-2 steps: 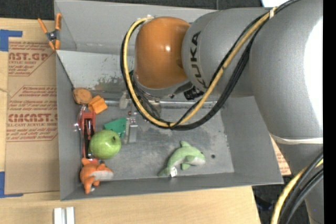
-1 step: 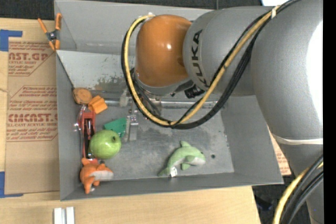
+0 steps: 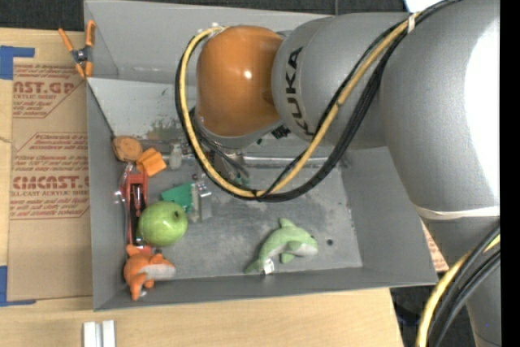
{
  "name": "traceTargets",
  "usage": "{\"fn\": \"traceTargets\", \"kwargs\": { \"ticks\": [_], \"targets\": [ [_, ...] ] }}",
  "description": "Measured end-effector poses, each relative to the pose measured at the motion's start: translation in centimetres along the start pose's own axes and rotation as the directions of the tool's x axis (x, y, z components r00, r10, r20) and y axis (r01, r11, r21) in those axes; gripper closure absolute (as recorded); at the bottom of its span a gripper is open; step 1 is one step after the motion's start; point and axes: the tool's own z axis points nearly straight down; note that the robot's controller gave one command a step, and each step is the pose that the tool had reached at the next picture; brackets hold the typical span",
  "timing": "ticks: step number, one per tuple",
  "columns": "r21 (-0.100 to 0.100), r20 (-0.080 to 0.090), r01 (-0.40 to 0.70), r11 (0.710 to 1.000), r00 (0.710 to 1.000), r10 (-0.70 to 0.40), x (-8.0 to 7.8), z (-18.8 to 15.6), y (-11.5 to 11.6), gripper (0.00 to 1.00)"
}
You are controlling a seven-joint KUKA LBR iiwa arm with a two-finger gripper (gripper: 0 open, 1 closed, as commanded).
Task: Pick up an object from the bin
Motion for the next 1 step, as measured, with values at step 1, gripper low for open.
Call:
{"fn": "traceTargets", "kwargs": {
  "ticks": [1],
  "targets": [
    [-0.002,-0.001,0.153,0.988,0.988,-0.153,2.69,1.62,2.23,0.0]
  ]
}}
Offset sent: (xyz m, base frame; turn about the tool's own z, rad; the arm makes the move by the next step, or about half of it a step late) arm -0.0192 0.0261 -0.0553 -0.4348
